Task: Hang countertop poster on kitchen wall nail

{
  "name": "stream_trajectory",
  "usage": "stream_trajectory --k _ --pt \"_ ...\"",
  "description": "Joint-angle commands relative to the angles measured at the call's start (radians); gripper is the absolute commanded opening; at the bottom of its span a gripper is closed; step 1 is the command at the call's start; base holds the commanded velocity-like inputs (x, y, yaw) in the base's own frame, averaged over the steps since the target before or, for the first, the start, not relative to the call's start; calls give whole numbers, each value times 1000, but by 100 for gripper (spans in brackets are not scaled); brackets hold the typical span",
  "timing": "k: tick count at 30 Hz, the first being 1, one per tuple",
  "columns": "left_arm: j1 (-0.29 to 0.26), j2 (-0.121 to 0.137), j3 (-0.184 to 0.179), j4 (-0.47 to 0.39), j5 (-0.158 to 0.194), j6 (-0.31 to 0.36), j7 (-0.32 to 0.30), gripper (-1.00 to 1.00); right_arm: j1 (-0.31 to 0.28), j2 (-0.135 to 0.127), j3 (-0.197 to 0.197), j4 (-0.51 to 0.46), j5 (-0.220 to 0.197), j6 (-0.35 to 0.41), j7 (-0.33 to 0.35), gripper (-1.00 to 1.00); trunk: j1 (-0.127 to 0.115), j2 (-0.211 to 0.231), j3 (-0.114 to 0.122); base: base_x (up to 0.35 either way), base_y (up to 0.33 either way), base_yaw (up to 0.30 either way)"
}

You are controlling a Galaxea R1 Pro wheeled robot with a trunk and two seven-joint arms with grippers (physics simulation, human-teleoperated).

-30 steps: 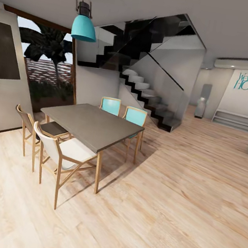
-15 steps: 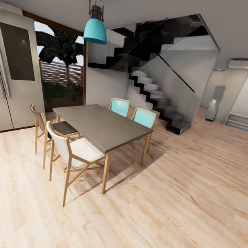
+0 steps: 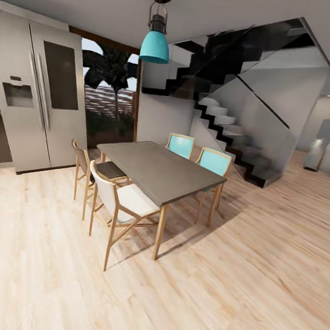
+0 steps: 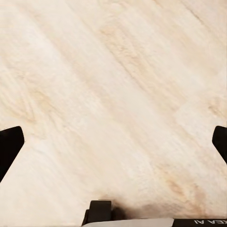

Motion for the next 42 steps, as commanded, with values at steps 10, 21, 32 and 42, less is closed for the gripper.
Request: stream_trajectory --k 10,21,32,42 --pt "0 2 116 -2 0 -2 -3 100 0 0 0 1 0 -4 1 100 0 0 -1 0 0 286" --pt "0 2 144 -2 0 -2 -3 100 0 0 1 2 0 -11 1 100 0 0 -1 0 0 287" --pt "0 1 146 -1 0 -2 -3 100 0 0 1 4 1 -45 1 100 0 0 -1 0 0 287" --pt "0 2 146 -1 1 -2 -3 100 0 0 1 4 1 -46 1 100 0 0 -1 0 0 287"
